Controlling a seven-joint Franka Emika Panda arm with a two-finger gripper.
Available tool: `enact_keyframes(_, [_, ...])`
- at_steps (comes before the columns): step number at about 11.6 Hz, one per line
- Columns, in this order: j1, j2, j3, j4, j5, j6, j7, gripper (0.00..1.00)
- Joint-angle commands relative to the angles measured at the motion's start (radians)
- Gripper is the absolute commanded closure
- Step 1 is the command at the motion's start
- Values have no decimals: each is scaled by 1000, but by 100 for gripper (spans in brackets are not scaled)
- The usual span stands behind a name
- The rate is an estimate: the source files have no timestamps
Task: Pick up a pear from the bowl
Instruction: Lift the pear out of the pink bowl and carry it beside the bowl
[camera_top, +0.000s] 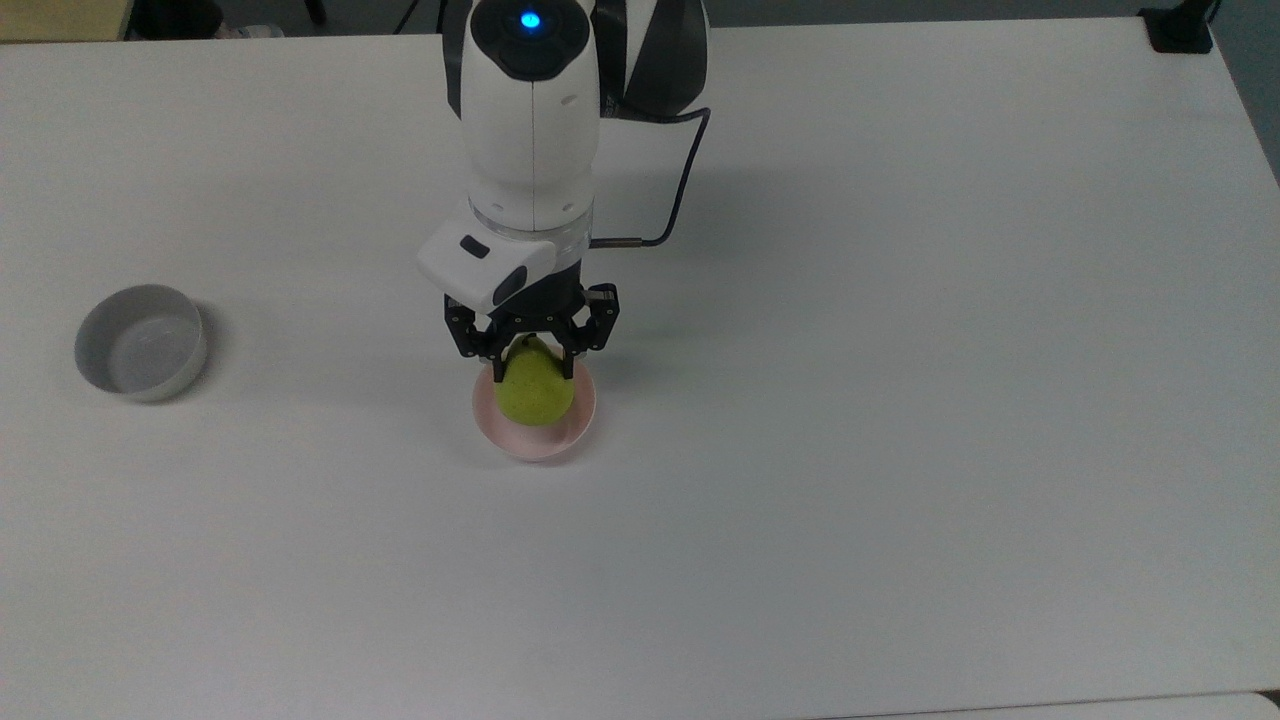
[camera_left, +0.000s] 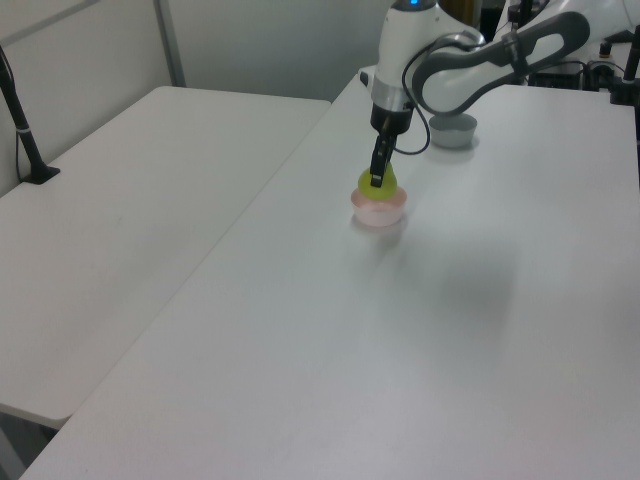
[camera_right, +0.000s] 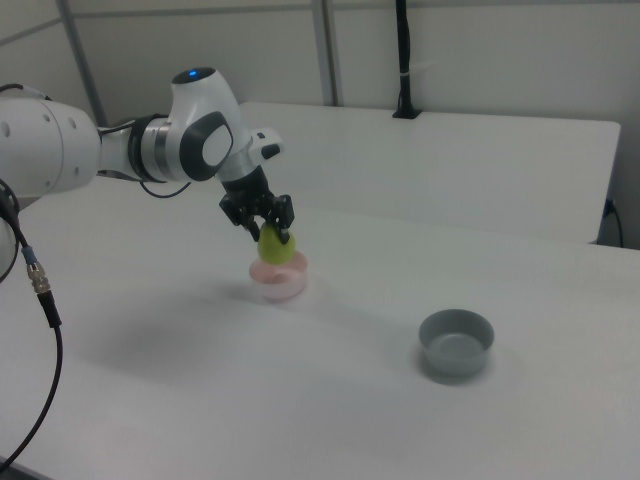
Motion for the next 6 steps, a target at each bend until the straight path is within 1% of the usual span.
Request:
enact_keyframes(1, [-52,-23,-10,26,-11,-31,-4,77])
enact_keyframes(4, [-141,0,-10,34,-17,-22,-110,77])
enact_keyframes(6, [-184,38,-10,60,-19,-18,-160,77])
